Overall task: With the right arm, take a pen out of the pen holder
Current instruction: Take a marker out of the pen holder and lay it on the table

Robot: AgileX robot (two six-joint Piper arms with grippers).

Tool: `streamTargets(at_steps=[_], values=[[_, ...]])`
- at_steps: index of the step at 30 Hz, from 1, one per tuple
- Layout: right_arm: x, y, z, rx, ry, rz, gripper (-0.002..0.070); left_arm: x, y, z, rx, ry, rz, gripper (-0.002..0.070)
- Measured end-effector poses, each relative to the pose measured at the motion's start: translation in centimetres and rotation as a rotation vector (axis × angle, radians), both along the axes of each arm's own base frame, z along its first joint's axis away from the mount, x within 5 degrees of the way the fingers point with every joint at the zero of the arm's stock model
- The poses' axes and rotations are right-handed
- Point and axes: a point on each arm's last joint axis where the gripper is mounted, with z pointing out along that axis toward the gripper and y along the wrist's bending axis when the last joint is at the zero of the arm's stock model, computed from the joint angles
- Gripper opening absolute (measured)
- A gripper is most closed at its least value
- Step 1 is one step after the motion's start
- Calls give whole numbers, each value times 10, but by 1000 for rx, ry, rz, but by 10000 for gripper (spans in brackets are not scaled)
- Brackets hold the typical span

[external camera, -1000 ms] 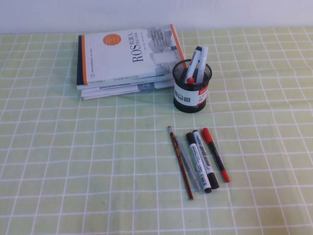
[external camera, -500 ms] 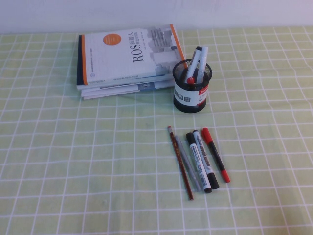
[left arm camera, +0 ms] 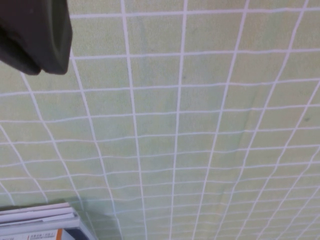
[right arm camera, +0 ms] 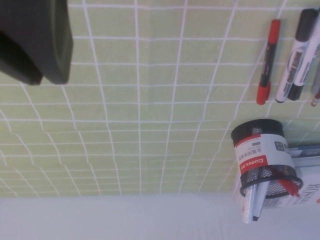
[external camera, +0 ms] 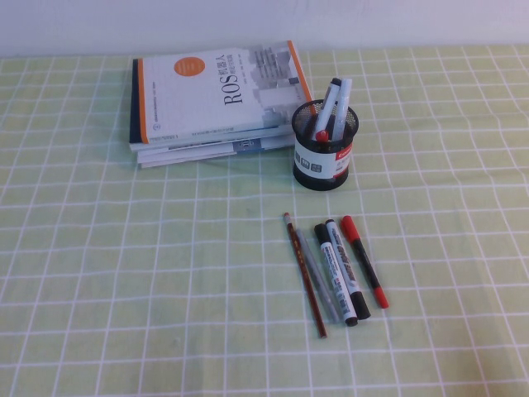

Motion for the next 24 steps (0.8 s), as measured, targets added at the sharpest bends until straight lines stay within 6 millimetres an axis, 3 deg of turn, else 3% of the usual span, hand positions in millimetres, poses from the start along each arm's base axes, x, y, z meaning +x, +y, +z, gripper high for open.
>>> streamTargets(at_steps=[24], values=[[-3, -4, -15, -44, 171, -35, -13, 0, 0, 0, 0, 0, 0, -6]])
